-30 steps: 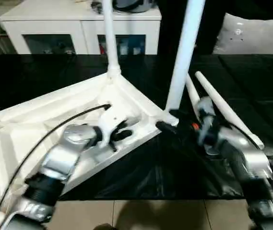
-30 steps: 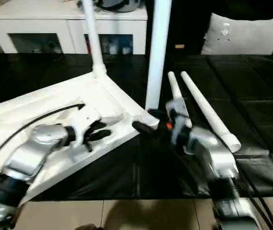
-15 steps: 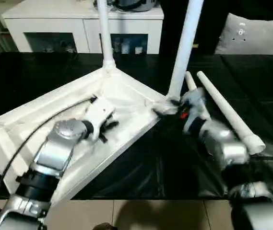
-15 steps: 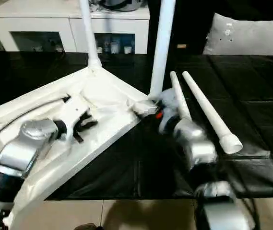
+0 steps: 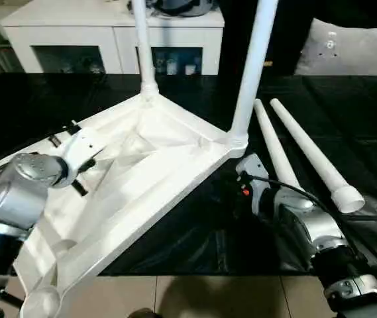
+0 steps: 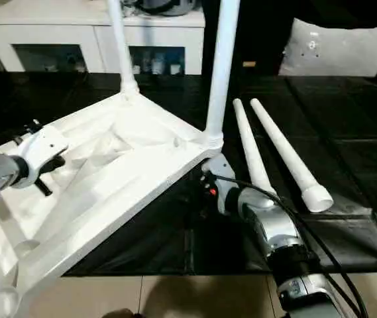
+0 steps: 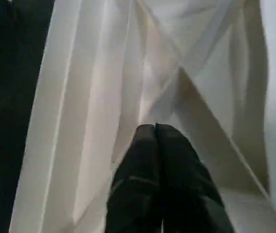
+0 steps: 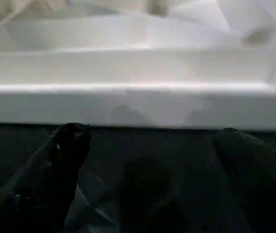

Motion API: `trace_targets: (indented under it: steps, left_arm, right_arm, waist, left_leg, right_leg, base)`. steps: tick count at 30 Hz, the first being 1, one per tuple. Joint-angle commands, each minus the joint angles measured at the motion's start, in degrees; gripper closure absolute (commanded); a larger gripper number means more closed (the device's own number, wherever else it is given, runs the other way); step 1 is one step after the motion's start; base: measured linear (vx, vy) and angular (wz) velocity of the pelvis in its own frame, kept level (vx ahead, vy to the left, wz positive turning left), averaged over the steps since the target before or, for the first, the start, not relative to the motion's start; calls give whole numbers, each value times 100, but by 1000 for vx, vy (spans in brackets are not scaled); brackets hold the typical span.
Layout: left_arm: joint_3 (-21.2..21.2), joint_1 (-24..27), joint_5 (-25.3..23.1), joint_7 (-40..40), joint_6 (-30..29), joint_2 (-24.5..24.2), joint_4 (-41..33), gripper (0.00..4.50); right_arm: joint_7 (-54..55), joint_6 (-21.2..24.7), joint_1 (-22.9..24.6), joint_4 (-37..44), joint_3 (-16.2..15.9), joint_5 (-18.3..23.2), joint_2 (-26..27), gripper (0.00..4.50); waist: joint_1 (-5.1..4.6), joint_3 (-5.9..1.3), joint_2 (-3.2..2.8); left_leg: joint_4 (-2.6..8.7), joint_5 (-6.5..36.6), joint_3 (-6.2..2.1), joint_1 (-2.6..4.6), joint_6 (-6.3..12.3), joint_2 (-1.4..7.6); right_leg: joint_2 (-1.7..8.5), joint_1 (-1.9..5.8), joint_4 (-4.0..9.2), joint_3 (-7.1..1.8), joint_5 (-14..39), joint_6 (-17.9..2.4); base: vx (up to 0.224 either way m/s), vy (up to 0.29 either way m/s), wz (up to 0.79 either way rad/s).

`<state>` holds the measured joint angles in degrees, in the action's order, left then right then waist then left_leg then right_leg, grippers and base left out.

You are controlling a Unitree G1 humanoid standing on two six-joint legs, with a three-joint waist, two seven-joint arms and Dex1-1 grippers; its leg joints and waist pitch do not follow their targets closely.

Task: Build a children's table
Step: Rotate table base

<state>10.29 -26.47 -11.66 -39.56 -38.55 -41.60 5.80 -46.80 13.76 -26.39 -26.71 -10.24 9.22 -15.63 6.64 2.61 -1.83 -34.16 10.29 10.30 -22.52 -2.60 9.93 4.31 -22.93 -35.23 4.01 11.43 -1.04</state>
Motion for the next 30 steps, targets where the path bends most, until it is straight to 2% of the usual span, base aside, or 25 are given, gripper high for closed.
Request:
trace_targets:
  steps: [1, 2, 3, 6, 8, 12, 15, 16, 17, 19, 20, 23, 24, 25, 26, 29, 30]
  left_arm:
    - [16, 23, -62, -78, -48, -74, -86, 448]
    - [153, 119, -163, -248, -94, -370, -45, 448]
    - [217, 191, -152, -343, -120, -439, -34, 448]
    - [346, 302, -74, -516, -169, -507, -47, 448]
    - [558, 452, -69, -767, -230, -579, -81, 448]
    - [814, 682, -118, -1062, -312, -692, -139, 448]
    - [839, 712, -74, -1107, -303, -684, -151, 448]
    - [786, 728, 165, -1206, -157, -525, -178, 448]
    - [786, 728, 165, -1206, -157, -525, -178, 448]
    - [770, 731, 347, -1321, -75, -397, -245, 448]
    - [772, 736, 397, -1365, -30, -363, -270, 448]
    - [778, 750, 546, -1485, 109, -256, -327, 448]
    - [741, 687, 1014, -1809, 166, 117, -510, 448]
    - [741, 687, 1014, -1809, 166, 117, -510, 448]
    - [745, 583, 1241, -1964, 198, 371, -559, 448]
    - [793, 473, 1277, -1958, 252, 538, -506, 448]
    - [795, 401, 1299, -1936, 274, 653, -431, 448]
  right_arm:
    - [-33, 94, 18, 99, -59, 23, -28, 0]
    - [-80, 171, 26, 152, -185, -19, -50, 0]
    - [-29, 151, 12, 128, -216, -53, -5, 0]
    - [151, 150, -18, 99, -205, -155, 111, 0]
    - [456, 181, -133, -110, -151, -267, 310, 0]
    - [758, 265, -274, -428, -216, -411, 541, 0]
    - [809, 240, -314, -496, -242, -409, 612, 0]
    - [904, 188, -407, -628, -280, -412, 745, 0]
    - [904, 188, -407, -628, -280, -412, 745, 0]
    - [948, 140, -466, -718, -288, -442, 808, 0]
    - [957, 126, -483, -746, -289, -455, 824, 0]
    - [1013, 74, -547, -843, -270, -486, 869, 0]
    - [1204, -50, -720, -1096, -170, -563, 953, 0]
    - [1204, -50, -720, -1096, -170, -563, 953, 0]
    - [1351, -117, -830, -1247, -97, -591, 976, 0]
    - [1384, -141, -874, -1302, -75, -599, 967, 0]
    - [1388, -151, -880, -1308, -68, -608, 966, 0]
  waist:
    - [-5, -354, -82]
    - [1, -353, -75]
    - [-20, -351, -71]
    - [-29, -357, -72]
    - [-33, -354, -106]
    - [-50, -358, -116]
    - [-52, -346, -103]
    - [-58, -339, -88]
    - [-51, -342, -105]
    - [-58, -341, -65]
    - [-61, -340, -80]
    - [-53, -333, -73]
    - [-66, -337, -66]
    - [-69, -337, -65]
    - [-66, -341, -59]
    - [-68, -351, -61]
    - [-96, -349, -34]
  left_leg:
    - [442, 1260, -161, 174, 57, 336]
    - [446, 1303, -169, 169, 32, 327]
    - [455, 1322, -171, 151, 33, 324]
    - [446, 1266, -165, 165, 8, 325]
    - [458, 1327, -171, 171, -49, 328]
    - [472, 1451, -174, 182, -142, 333]
    - [476, 1523, -168, 193, -163, 324]
    - [487, 1579, -170, 198, -179, 327]
    - [486, 1579, -174, 204, -202, 329]
    - [489, 1537, -162, 201, -205, 329]
    - [490, 1530, -166, 195, -207, 328]
    - [492, 1575, -165, 203, -205, 323]
    - [488, 1548, -157, 198, -226, 321]
    - [489, 1530, -159, 192, -229, 311]
    - [481, 1459, -148, 198, -234, 321]
    - [478, 1414, -150, 189, -217, 311]
    - [475, 1381, -146, 170, -171, 308]
  right_leg:
    - [420, 223, 361, -277, 653, -1232]
    - [423, 231, 361, -275, 692, -1219]
    - [419, 235, 353, -277, 715, -1189]
    - [437, 221, 361, -292, 691, -1205]
    - [435, 207, 357, -292, 715, -1230]
    - [430, 212, 347, -293, 676, -1263]
    - [431, 212, 355, -300, 711, -1241]
    - [435, 210, 367, -301, 805, -1217]
    - [446, 210, 366, -305, 830, -1221]
    - [435, 209, 361, -308, 778, -1217]
    - [437, 215, 351, -309, 790, -1210]
    - [448, 214, 370, -312, 918, -1191]
    - [462, 212, 355, -318, 933, -1199]
    - [459, 224, 371, -316, 959, -1206]
    - [459, 216, 369, -324, 891, -1216]
    - [445, 236, 353, -316, 824, -1205]
    - [446, 257, 355, -318, 767, -1186]
  base:
    - [0, 0, 0]
    - [0, 0, 0]
    - [0, 0, 0]
    - [0, 0, 0]
    - [0, 0, 0]
    - [0, 0, 0]
    - [0, 0, 0]
    - [0, 0, 0]
    - [0, 0, 0]
    - [0, 0, 0]
    - [0, 0, 0]
    - [0, 0, 0]
    - [0, 0, 0]
    - [0, 0, 0]
    - [0, 0, 0]
    - [0, 0, 0]
    - [0, 0, 0]
